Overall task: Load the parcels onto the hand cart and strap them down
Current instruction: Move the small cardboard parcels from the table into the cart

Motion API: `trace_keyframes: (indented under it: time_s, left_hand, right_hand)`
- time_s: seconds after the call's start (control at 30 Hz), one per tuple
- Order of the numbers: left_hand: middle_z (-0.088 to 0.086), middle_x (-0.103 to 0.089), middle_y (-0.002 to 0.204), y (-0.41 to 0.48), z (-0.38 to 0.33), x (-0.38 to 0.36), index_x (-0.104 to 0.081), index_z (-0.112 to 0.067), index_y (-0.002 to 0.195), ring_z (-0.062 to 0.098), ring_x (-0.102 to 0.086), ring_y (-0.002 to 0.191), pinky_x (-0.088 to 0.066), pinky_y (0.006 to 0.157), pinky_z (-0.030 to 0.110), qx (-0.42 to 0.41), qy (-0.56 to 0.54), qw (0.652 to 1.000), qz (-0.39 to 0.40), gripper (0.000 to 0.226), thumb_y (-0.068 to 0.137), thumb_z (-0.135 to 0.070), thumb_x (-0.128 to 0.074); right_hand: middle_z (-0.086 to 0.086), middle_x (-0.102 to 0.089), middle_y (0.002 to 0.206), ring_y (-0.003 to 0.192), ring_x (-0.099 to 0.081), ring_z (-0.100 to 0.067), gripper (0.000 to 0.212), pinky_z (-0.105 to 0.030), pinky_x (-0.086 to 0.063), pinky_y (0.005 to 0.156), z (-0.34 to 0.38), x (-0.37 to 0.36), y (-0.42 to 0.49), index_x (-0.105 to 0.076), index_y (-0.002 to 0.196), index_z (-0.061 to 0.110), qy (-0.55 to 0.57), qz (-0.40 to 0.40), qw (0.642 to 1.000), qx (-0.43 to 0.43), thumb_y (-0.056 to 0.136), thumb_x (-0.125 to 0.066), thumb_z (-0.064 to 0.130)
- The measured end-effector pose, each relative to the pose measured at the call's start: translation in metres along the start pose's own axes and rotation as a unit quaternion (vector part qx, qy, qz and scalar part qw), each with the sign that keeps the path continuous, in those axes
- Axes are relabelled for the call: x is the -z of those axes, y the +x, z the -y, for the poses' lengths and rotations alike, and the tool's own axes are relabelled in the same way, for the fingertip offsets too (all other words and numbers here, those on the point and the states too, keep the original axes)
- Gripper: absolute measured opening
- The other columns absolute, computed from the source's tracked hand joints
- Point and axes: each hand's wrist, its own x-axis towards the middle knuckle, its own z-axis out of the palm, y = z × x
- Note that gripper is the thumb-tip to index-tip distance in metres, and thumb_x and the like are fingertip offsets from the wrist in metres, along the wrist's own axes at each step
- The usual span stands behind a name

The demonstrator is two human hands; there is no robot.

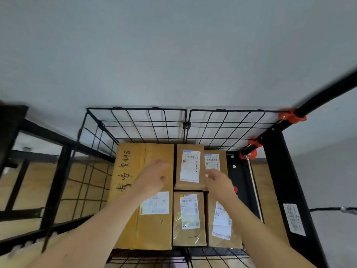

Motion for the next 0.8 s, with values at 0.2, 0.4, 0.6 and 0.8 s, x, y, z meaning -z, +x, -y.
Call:
trace_keyframes:
  time_s: [0.2,0.4,0.6,0.8]
  left_hand:
    - [-0.005,-0.030,0.151,-0.065,0.005,0.053,-0.036,-0.025,0.143,0.016,-0.037,0.133,-0.032,0.107,0.029,-0.050,0.038,0.998,-0.027,0.049,0.096,-0.020,-0.048]
    - [-0.007,-0.037,0.147,-0.158,0.039,0.117,-0.041,-0.029,0.139,0.011,-0.037,0.133,-0.035,0.108,0.030,-0.092,0.062,0.986,-0.122,0.046,0.095,-0.023,-0.050]
    - [-0.013,-0.027,0.150,-0.259,0.104,0.171,-0.043,-0.031,0.138,0.009,-0.029,0.136,-0.034,0.106,0.029,-0.077,0.037,0.974,-0.211,0.043,0.096,-0.028,-0.049]
    - [-0.015,-0.026,0.150,-0.352,0.177,0.206,-0.043,-0.030,0.138,0.008,-0.032,0.134,-0.035,0.104,0.027,-0.046,0.033,0.962,-0.268,0.043,0.095,-0.028,-0.050]
  right_hand:
    - [0.005,-0.061,0.120,0.095,-0.054,-0.007,0.030,-0.011,-0.043,0.066,0.061,-0.018,-0.074,-0.059,0.122,0.024,-0.019,-0.006,0.995,0.100,0.095,-0.047,0.018]
    - [0.007,-0.067,0.110,0.091,-0.063,-0.011,0.027,-0.019,-0.051,0.072,0.109,-0.055,-0.162,-0.063,0.116,0.025,-0.056,-0.027,0.983,0.174,0.094,-0.048,0.019]
    - [0.007,-0.066,0.108,0.084,-0.060,-0.007,0.025,-0.008,-0.044,0.061,0.160,-0.112,-0.240,-0.067,0.112,0.023,-0.060,-0.031,0.964,0.256,0.093,-0.050,0.017]
    - [0.006,-0.067,0.109,0.096,-0.060,-0.009,0.024,-0.016,-0.045,0.077,0.211,-0.181,-0.302,-0.066,0.113,0.021,-0.074,-0.023,0.939,0.336,0.094,-0.051,0.019]
